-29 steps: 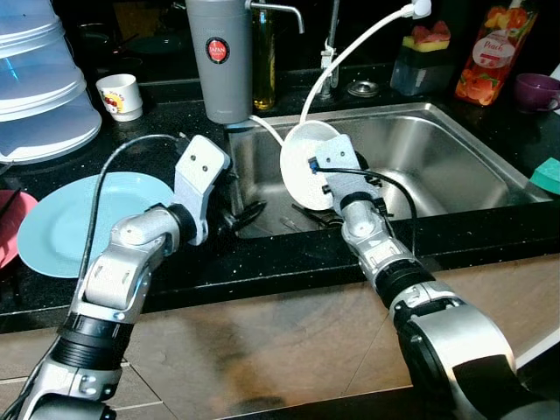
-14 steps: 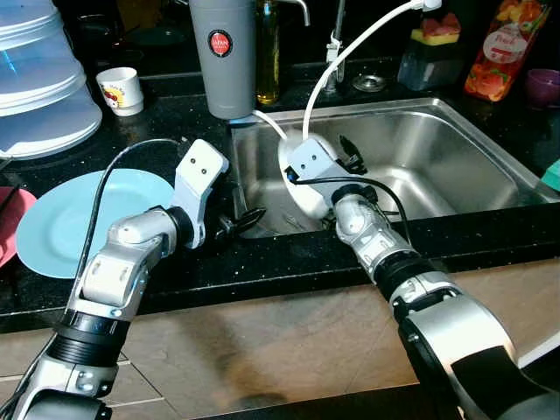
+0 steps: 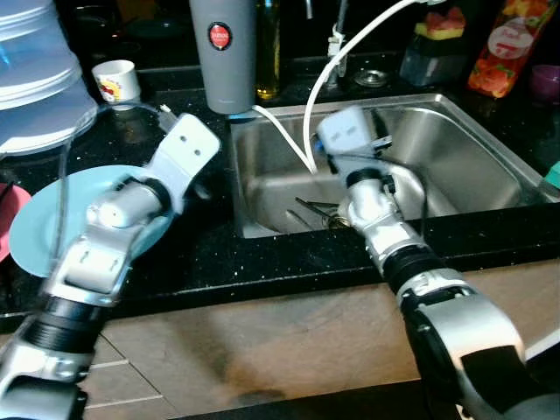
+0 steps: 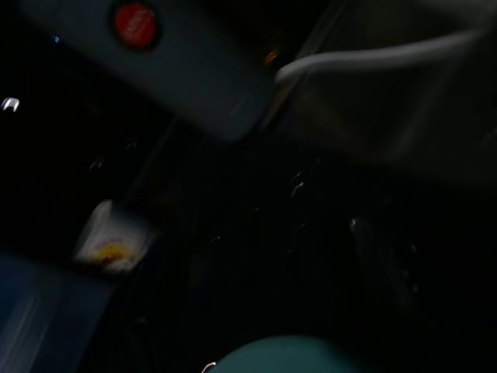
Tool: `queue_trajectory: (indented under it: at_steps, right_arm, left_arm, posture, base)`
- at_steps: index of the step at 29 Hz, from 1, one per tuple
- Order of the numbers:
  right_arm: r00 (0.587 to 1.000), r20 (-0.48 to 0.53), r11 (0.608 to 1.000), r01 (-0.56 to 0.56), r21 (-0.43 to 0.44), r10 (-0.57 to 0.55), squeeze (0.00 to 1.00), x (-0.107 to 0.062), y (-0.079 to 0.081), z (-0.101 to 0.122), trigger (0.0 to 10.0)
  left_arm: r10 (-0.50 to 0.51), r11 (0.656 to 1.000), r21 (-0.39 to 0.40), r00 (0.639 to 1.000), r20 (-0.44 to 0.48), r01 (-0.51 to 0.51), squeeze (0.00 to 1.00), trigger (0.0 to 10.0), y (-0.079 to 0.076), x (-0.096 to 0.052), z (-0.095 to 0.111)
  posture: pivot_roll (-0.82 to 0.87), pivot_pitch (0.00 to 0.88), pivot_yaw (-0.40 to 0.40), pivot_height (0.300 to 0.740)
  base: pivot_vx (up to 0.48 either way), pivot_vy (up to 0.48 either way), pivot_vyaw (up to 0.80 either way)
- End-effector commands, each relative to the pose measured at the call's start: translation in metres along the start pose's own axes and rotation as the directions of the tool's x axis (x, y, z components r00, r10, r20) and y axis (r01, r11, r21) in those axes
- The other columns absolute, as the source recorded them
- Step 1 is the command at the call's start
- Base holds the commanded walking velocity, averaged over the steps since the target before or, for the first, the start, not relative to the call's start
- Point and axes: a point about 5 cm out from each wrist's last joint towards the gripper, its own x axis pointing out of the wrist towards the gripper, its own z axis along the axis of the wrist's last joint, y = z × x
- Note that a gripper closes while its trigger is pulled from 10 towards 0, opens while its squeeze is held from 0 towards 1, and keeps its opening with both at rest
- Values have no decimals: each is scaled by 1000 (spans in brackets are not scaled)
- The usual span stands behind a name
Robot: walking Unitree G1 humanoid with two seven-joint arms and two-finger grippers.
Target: Kitchen organization
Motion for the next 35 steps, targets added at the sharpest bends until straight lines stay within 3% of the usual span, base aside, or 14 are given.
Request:
queue_trajectory:
  at_steps: [1,3,8,9,11,13,15,16,19,22,27,30,32,35]
  right_arm:
    - [1000,-4,997,-30,76,31,0,-6,5,-4,10000]
    - [999,1,993,-39,111,39,0,-11,4,-7,10000]
    - [999,17,992,-42,119,40,0,-15,3,-8,10000]
    - [999,29,991,-48,127,45,0,-17,1,-9,10000]
    - [998,33,990,-52,133,48,0,-18,0,-9,10000]
    - [998,39,987,-61,147,56,0,-19,-2,-9,10000]
    - [997,45,985,-76,153,70,0,-19,-3,-8,10000]
    - [997,45,985,-76,153,70,0,-19,-3,-8,10000]
    - [995,59,984,-93,155,85,0,-19,-4,-5,10000]
    - [993,70,983,-100,152,90,0,-18,-4,-2,10000]
    - [993,78,983,-102,155,91,0,-17,-5,1,10000]
    - [994,64,977,-101,187,90,0,-16,-5,0,10000]
    - [995,45,970,-93,223,85,0,-17,-7,-2,10000]
    - [996,38,968,-91,232,85,0,-17,-7,-2,10000]
  left_arm:
    - [-31,999,17,998,-57,32,0,10000,-9,-6,-4]
    - [-48,998,28,996,-69,50,0,10000,-12,-17,1]
    - [-26,996,82,998,-59,31,0,10000,-10,-28,5]
    - [16,1000,22,999,-32,-15,0,10000,-6,-35,6]
    - [42,999,-3,999,-25,-42,0,10000,-5,-37,5]
    - [99,991,-81,993,-57,-104,0,10000,-4,-39,1]
    - [142,959,-223,979,-145,-172,0,10000,-6,-41,-7]
    - [142,959,-223,979,-145,-172,0,10000,-6,-41,-7]
    - [126,867,-444,962,-241,-225,0,10000,-17,-41,-12]
    - [85,824,-525,962,-260,-215,0,10000,-26,-40,-15]
    - [43,851,-495,962,-270,-177,0,10000,-31,-39,-18]
    - [-42,879,-459,936,-349,-131,0,10000,-39,-43,-25]
    - [-66,938,-333,899,-432,-91,0,10000,-40,-50,-35]
    - [-64,960,-270,882,-466,-73,0,10000,-39,-53,-40]
  posture:
    - [106,119,33,740]
    - [106,119,33,740]
    - [107,115,37,740]
    - [112,113,37,740]
    - [113,113,36,740]
    - [116,113,35,740]
    - [112,110,38,740]
    - [112,110,38,740]
    - [109,111,38,740]
    - [109,113,38,740]
    - [108,116,43,740]
    - [108,117,48,740]
    - [107,118,47,740]
    - [109,121,49,740]
  base:
    - [0,0,0]
    - [0,0,0]
    - [0,0,0]
    - [0,0,0]
    - [0,0,0]
    - [0,0,0]
    - [0,0,0]
    - [0,0,0]
    - [0,0,0]
    - [0,0,0]
    - [0,0,0]
    - [0,0,0]
    - [0,0,0]
    - [0,0,0]
